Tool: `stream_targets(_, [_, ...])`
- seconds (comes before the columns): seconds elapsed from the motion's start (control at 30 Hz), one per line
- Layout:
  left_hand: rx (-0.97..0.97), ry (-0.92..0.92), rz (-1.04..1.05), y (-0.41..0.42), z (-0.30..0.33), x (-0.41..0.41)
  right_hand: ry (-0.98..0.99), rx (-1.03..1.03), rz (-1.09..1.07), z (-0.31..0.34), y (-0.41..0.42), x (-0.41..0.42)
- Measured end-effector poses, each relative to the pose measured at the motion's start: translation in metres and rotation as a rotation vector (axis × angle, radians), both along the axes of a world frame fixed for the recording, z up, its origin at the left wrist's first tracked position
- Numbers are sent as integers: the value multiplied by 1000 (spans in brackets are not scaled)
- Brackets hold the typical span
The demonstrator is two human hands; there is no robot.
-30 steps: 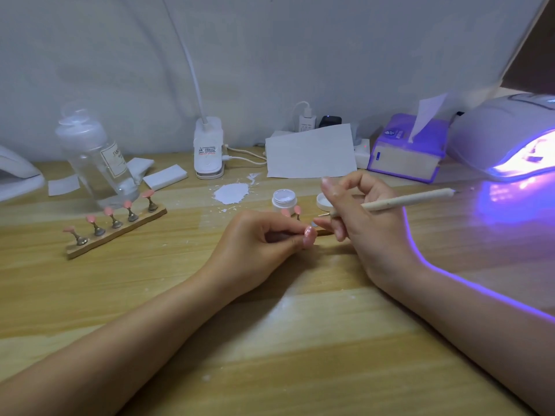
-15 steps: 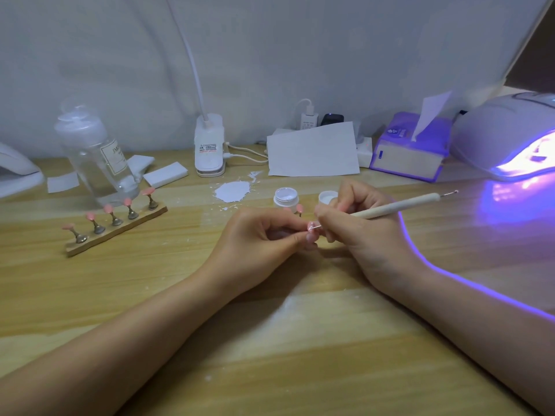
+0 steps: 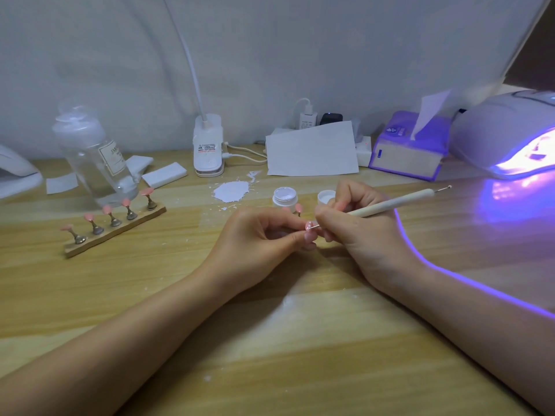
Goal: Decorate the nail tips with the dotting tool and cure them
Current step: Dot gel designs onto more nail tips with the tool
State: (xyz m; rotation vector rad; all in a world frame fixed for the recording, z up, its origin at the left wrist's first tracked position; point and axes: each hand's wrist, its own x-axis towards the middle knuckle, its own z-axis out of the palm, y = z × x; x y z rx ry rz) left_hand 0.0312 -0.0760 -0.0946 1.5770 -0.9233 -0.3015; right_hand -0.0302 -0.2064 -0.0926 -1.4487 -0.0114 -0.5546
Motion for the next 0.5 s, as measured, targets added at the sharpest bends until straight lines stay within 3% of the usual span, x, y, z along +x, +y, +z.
stream_targets(0.5, [32, -29, 10, 0, -1, 1, 8, -27, 2, -1, -1, 1])
